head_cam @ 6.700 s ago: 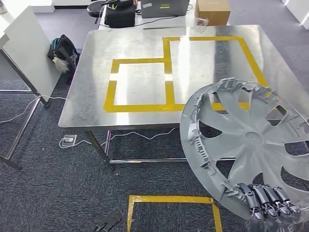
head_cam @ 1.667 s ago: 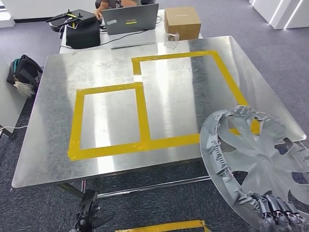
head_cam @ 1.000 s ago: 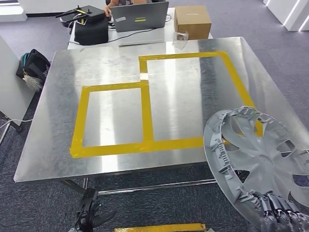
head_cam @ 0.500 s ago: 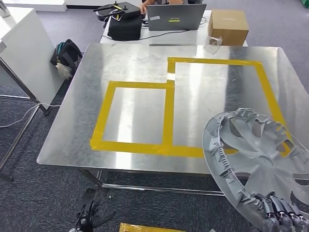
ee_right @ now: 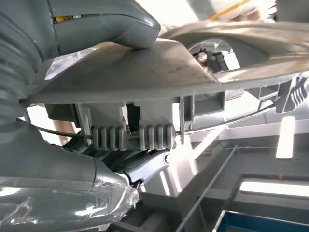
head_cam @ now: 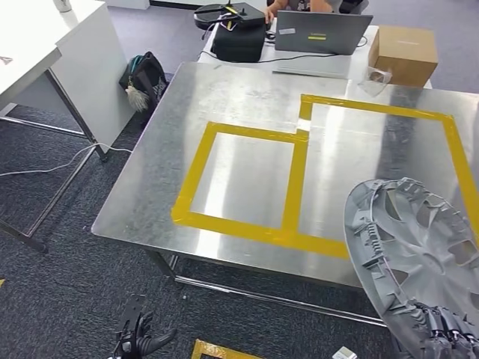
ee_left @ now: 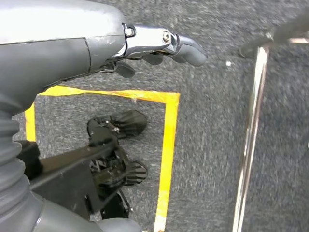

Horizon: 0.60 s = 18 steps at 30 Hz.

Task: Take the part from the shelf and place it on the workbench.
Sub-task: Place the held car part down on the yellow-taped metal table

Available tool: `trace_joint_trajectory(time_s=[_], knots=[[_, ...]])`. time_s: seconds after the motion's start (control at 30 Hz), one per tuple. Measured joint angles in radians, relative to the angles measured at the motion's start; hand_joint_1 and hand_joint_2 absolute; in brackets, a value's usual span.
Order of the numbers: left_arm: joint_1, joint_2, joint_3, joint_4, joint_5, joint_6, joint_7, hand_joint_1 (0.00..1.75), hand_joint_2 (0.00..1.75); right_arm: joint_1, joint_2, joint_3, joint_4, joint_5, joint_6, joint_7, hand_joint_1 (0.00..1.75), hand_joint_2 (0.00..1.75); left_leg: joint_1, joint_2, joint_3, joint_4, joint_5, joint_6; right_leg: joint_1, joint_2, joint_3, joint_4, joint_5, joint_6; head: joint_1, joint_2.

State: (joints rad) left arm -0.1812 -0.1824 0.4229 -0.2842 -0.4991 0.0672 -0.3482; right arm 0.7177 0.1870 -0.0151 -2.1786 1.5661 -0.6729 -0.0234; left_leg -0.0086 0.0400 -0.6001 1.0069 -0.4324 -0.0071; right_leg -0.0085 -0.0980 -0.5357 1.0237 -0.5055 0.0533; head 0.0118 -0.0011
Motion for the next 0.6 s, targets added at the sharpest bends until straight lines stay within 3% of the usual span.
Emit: trace_joint_trajectory(time_s=[0.03,0.1,0.17,0.2,0.23,0.27,0.3,0.33,0.4,0.47,0.57,0.6], knots=[[0.001,0.0,0.0,0.0,0.0,0.0,0.0,0.0,1.75,0.001,-0.004,0.0,0.0,-0.001,0.0,0.005,1.75,1.75,0.002,-0.01,0.001,-0.002,0.001,0.005,-0.001,0.006,0.0,0.002,-0.005,0.006,0.001,0.0],[0.002,0.0,0.001,0.0,0.0,0.002,-0.003,0.0,1.75,0.007,-0.013,-0.002,0.0,-0.008,0.0,0.022,1.75,1.75,0.007,-0.03,0.003,-0.007,0.005,0.017,-0.004,0.046,-0.024,0.057,-0.042,0.015,0.005,0.0],[0.002,-0.001,0.001,0.0,0.001,0.002,-0.006,0.0,1.75,0.017,-0.019,-0.011,-0.001,-0.025,0.0,0.038,1.75,1.75,0.008,-0.045,0.003,-0.007,0.004,0.024,-0.004,0.087,-0.088,0.188,-0.104,0.018,0.009,0.0],[0.003,-0.001,0.002,0.0,0.001,0.003,-0.009,0.0,1.75,0.022,-0.022,-0.019,-0.001,-0.039,0.001,0.044,1.75,1.75,0.008,-0.053,0.003,-0.007,0.004,0.026,-0.003,0.094,-0.123,0.251,-0.125,0.019,0.01,0.0],[0.005,0.0,0.002,0.0,0.001,0.003,-0.012,0.0,1.75,0.028,-0.025,-0.029,-0.001,-0.058,0.002,0.045,1.75,1.75,0.007,-0.06,0.005,-0.007,0.003,0.027,-0.003,0.097,-0.146,0.286,-0.127,0.019,0.011,0.0],[0.007,0.0,0.002,0.0,0.001,0.004,-0.015,0.0,1.75,0.032,-0.026,-0.041,-0.001,-0.081,0.005,0.042,1.75,1.75,0.007,-0.066,0.007,-0.007,0.002,0.027,-0.003,0.097,-0.152,0.283,-0.109,0.019,0.011,0.0],[0.009,0.0,0.003,0.0,0.0,0.004,-0.019,0.0,1.75,0.036,-0.027,-0.054,-0.001,-0.107,0.01,0.032,1.75,1.75,0.008,-0.072,0.009,-0.006,0.0,0.026,-0.004,0.097,-0.137,0.24,-0.075,0.019,0.011,0.0],[0.01,0.001,0.003,0.0,-0.001,0.004,-0.022,0.0,1.75,0.037,-0.025,-0.071,-0.001,-0.136,0.019,0.008,1.75,1.75,0.009,-0.077,0.013,-0.006,-0.002,0.024,-0.006,0.098,-0.108,0.17,-0.032,0.019,0.011,0.0],[0.011,0.002,0.004,0.0,-0.005,0.003,-0.03,0.0,1.75,0.035,-0.009,-0.118,-0.002,-0.192,0.046,-0.071,1.75,1.75,0.005,-0.084,0.017,-0.002,-0.007,0.015,-0.009,0.105,-0.053,0.048,0.018,0.017,0.011,0.0],[0.012,0.006,0.004,0.0,-0.009,0.001,-0.036,0.0,1.75,0.033,0.02,-0.175,-0.003,-0.23,0.071,-0.145,1.75,1.75,0.0,-0.086,0.014,0.001,-0.007,0.017,-0.011,0.111,-0.035,0.008,0.026,0.011,0.01,0.0],[0.015,0.008,0.004,0.0,-0.011,0.002,-0.037,0.0,1.75,0.033,0.05,-0.234,-0.004,-0.245,0.082,-0.174,1.75,1.75,-0.001,-0.087,0.014,-0.004,-0.001,0.036,-0.01,0.113,-0.036,0.007,0.03,0.005,0.009,0.0],[0.015,0.008,0.004,0.0,-0.012,0.002,-0.038,0.0,1.75,0.033,0.057,-0.247,-0.004,-0.248,0.086,-0.179,1.75,1.75,0.0,-0.087,0.015,-0.007,0.0,0.037,-0.008,0.114,-0.037,0.007,0.03,0.002,0.009,0.0]])
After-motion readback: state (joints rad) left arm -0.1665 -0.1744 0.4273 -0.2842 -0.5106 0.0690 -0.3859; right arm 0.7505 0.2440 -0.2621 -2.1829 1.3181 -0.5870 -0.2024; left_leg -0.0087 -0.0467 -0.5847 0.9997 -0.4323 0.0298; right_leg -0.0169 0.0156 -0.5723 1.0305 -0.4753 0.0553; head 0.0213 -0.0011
